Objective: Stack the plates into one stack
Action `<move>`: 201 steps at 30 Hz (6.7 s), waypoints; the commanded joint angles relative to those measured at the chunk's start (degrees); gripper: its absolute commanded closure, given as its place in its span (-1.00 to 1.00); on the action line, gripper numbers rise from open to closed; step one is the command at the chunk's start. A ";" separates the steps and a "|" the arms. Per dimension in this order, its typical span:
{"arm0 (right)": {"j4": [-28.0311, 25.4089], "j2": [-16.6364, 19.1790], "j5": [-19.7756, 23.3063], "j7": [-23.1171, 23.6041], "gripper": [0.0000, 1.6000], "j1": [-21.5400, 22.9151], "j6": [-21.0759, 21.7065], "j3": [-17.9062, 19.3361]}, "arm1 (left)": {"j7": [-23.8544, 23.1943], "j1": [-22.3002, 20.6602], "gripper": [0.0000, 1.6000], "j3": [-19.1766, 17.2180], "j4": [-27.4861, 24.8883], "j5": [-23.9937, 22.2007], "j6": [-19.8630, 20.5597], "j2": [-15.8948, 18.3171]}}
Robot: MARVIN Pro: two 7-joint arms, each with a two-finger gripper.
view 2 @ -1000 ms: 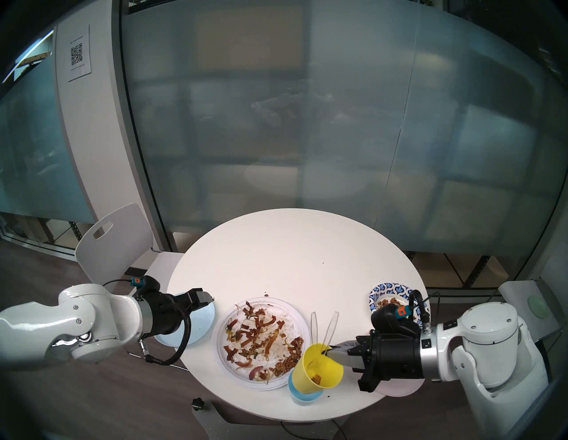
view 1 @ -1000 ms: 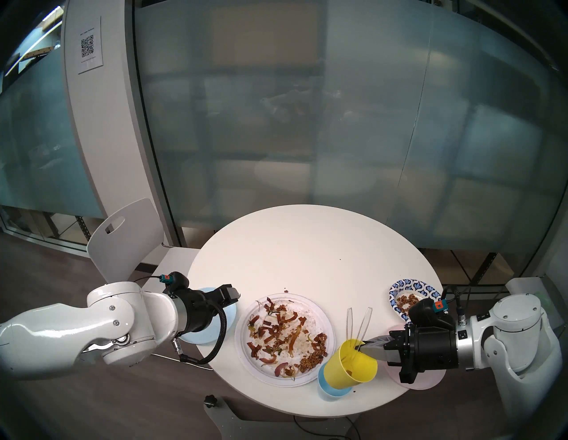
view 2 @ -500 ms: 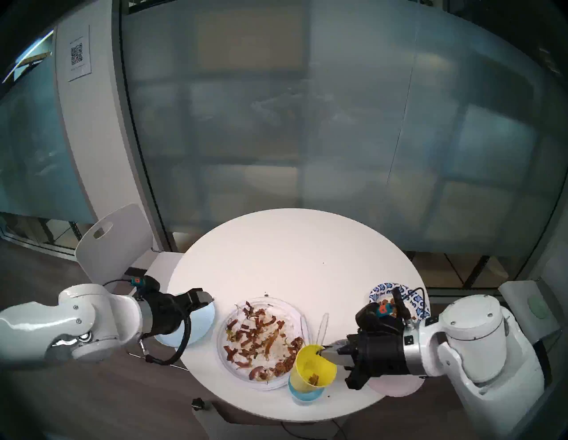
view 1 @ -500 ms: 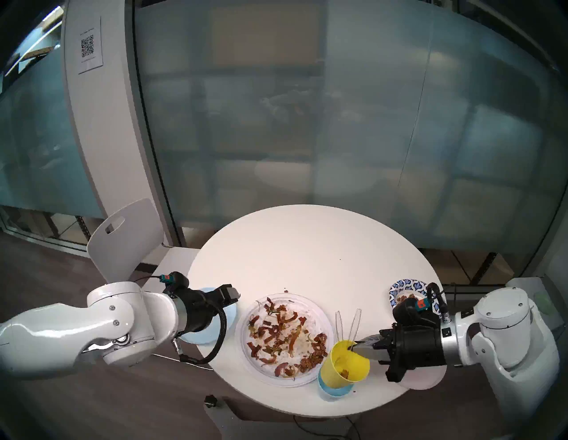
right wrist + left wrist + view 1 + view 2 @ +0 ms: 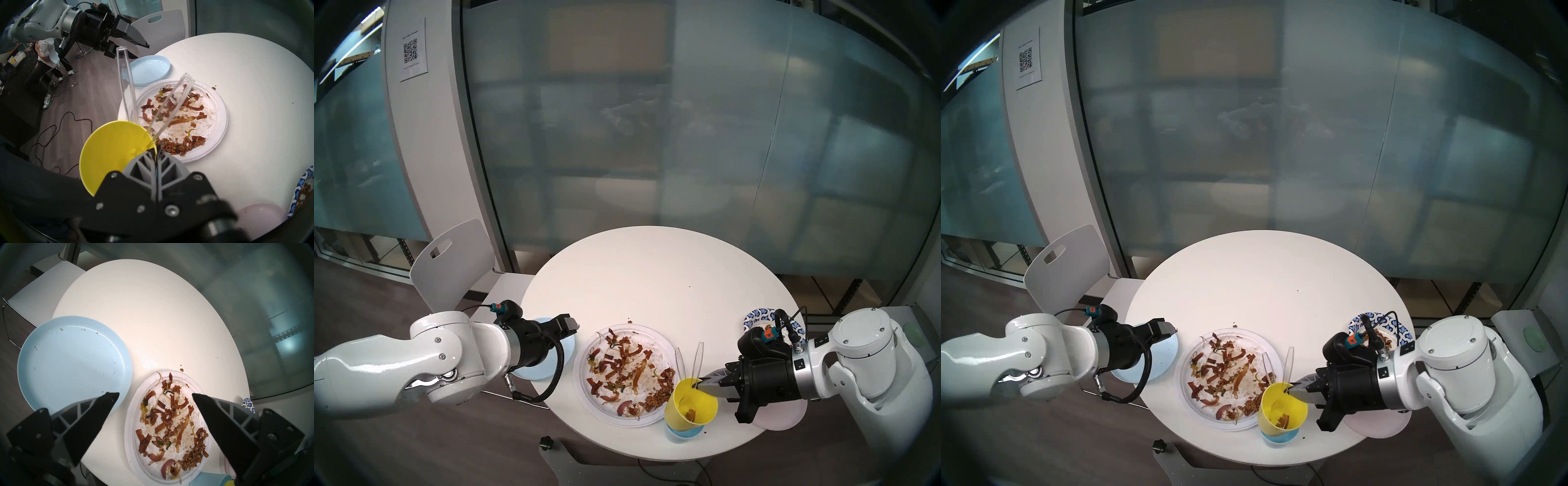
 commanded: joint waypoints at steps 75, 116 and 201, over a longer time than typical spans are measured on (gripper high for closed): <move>11.13 5.76 2.60 -8.31 0.12 10.99 -0.13 -3.67 | -0.55 -1.52 -1.00 0.93 -0.37 -0.16 -0.57 0.45; -0.90 -17.60 11.30 -19.55 -0.50 -11.30 -14.33 16.36 | -0.22 3.82 -1.00 -2.76 3.29 4.60 0.78 7.76; -0.28 -20.23 11.23 -19.36 -0.69 -9.59 -17.96 17.19 | -7.20 7.79 1.00 -4.82 19.18 3.55 5.86 -0.02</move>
